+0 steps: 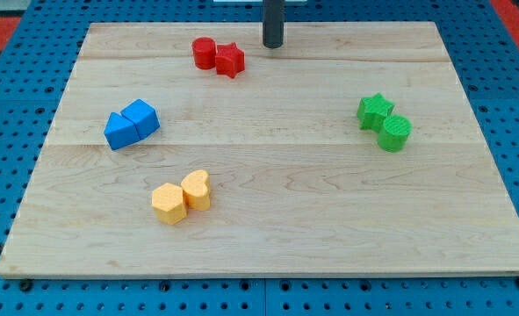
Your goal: Move the red star near the blue cube
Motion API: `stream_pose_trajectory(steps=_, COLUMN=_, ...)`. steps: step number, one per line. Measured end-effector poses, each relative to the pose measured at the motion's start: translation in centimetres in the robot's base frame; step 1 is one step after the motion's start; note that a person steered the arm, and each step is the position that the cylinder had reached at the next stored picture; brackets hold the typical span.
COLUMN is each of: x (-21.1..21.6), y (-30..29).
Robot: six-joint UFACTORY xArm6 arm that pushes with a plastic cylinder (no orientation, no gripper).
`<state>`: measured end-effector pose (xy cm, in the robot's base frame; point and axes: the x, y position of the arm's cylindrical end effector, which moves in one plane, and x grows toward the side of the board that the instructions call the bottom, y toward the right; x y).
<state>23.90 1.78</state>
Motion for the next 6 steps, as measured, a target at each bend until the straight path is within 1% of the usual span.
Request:
stream_pose_trajectory(steps=2, x=0.5, y=-1.7)
stream_pose_trajectory(steps=3, x=1.4, y=-3.5)
stream_pose_trajectory(steps=4, x=2.5, y=-6.4)
stream_pose_trajectory(steps=5, x=2.2, y=-6.7)
stream_pose_trajectory(steps=6, x=3.6, y=-6.8)
